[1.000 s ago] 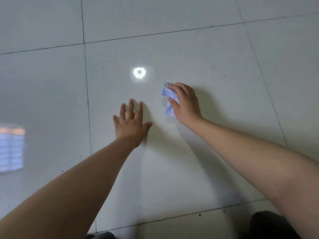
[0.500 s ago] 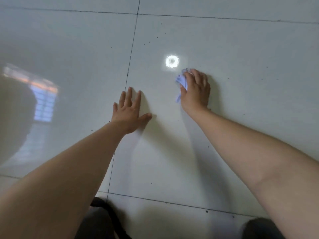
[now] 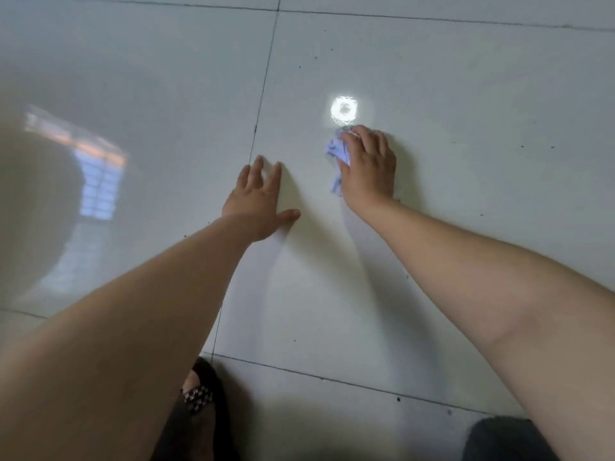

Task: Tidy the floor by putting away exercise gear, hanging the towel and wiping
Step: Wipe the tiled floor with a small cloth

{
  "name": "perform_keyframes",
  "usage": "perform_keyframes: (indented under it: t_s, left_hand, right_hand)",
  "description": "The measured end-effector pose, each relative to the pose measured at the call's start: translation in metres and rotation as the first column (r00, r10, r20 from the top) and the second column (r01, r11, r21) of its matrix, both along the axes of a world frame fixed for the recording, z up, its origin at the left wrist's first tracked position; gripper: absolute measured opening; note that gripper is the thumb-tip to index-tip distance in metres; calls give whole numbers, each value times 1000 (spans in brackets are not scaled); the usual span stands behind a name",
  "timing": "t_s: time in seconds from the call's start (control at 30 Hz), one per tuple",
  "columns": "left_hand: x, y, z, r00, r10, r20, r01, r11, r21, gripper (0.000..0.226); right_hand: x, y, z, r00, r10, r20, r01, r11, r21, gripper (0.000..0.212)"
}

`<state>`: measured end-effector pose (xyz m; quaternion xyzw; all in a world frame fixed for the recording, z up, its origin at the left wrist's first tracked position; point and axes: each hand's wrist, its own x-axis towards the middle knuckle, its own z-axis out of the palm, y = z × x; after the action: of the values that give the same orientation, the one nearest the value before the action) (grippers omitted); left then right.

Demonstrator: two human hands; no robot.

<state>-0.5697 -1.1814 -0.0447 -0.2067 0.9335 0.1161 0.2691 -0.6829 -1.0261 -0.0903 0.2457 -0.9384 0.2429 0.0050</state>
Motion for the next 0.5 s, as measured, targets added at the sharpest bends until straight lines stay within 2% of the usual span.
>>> perform_keyframes:
  t_s: [0.1, 0.23, 0.3, 0.4, 0.5]
  left_hand:
    - [13, 3, -4, 991, 82, -106, -82, 997, 5, 93]
    - [51, 6, -16, 974, 177, -138, -184, 982, -44, 82]
    - [59, 6, -19, 982, 140, -130, -148, 988, -50, 78]
    - [60, 3, -18, 989, 95, -112, -101, 994, -51, 76]
    - [57, 3, -15, 994, 79, -77, -86, 993, -83, 76]
  right_hand:
    - [7, -27, 2, 982, 181, 50, -183, 982, 37, 41]
    - [33, -20, -1, 921, 388, -25, -388, 922, 11, 46]
    - [39, 2, -4, 900, 427, -84, -423, 904, 62, 55]
    - [41, 22, -6, 889, 446, -98, -436, 893, 107, 53]
    - [40, 13, -7, 935, 342, -91, -335, 938, 86, 50]
